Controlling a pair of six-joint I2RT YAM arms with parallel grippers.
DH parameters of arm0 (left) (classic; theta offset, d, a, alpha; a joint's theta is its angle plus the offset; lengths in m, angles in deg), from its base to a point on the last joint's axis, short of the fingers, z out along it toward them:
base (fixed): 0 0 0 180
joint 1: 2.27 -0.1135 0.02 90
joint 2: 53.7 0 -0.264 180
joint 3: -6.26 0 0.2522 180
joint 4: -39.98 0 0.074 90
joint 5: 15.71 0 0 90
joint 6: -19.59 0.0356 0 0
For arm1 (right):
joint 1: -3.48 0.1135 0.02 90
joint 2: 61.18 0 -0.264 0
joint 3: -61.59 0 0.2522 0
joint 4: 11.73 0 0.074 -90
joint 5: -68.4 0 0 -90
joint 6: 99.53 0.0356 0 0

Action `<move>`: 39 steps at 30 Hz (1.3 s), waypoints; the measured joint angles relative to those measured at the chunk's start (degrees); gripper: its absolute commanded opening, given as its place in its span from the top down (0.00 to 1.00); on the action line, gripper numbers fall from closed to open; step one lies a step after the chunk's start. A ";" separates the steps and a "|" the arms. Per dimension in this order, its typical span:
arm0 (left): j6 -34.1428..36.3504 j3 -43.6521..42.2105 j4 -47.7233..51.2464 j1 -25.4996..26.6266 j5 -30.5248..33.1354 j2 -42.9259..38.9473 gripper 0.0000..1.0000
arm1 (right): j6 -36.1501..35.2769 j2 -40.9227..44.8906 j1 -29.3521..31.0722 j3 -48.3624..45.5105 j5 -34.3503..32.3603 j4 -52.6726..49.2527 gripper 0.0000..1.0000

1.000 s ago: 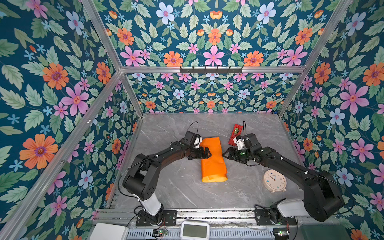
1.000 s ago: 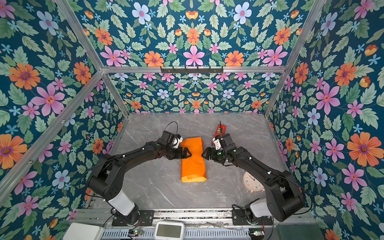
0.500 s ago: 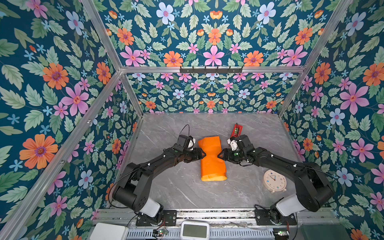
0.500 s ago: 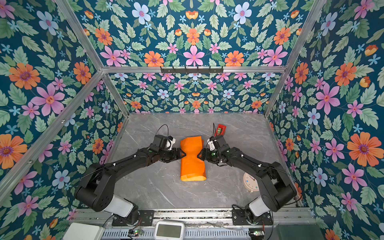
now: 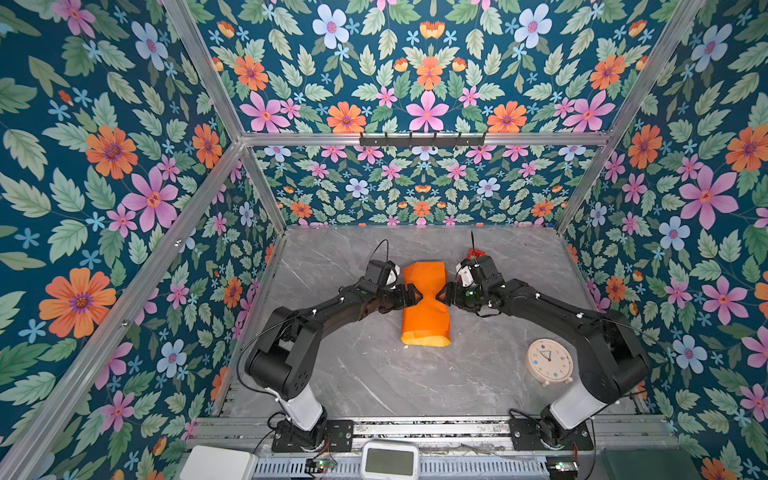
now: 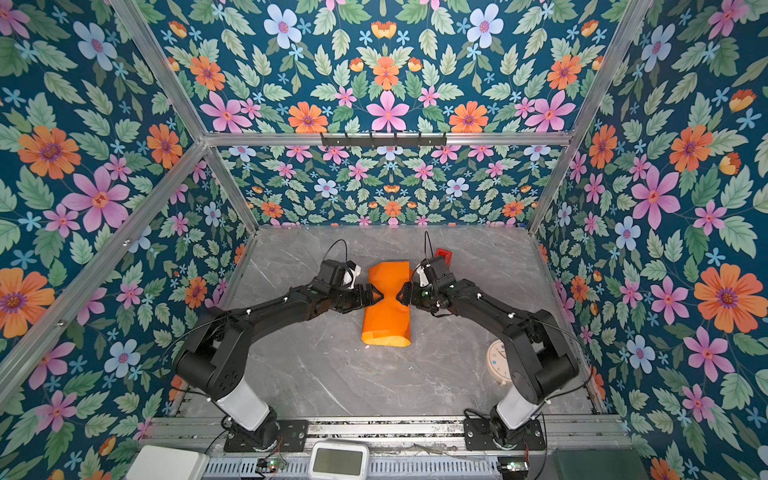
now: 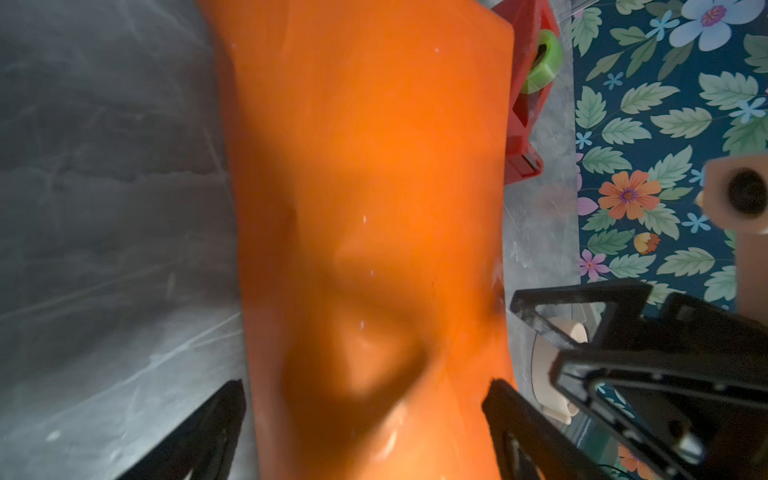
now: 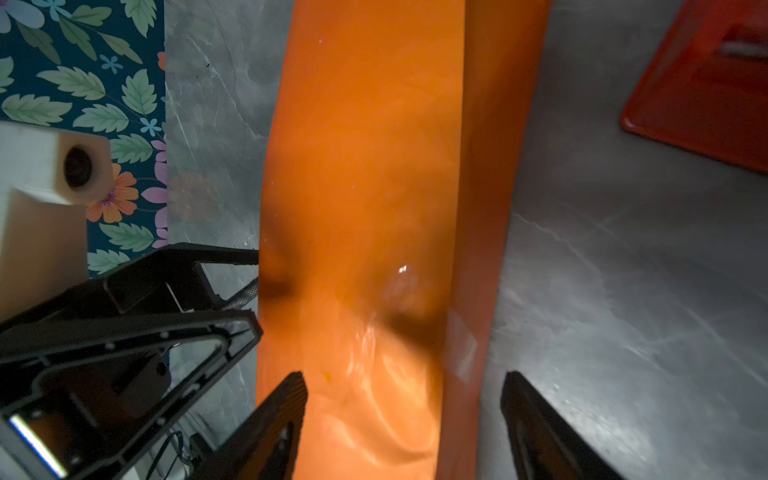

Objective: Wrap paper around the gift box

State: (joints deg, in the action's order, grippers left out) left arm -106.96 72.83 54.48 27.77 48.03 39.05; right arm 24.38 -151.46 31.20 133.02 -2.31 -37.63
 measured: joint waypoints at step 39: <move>10.12 -19.45 -16.37 5.25 3.80 -6.95 0.00 | 0.17 -1.64 5.46 -13.57 -5.27 8.96 0.41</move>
State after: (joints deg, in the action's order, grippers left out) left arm -96.84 53.38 38.11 33.02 51.83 32.10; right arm 24.55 -153.10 36.67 119.45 -7.58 -28.67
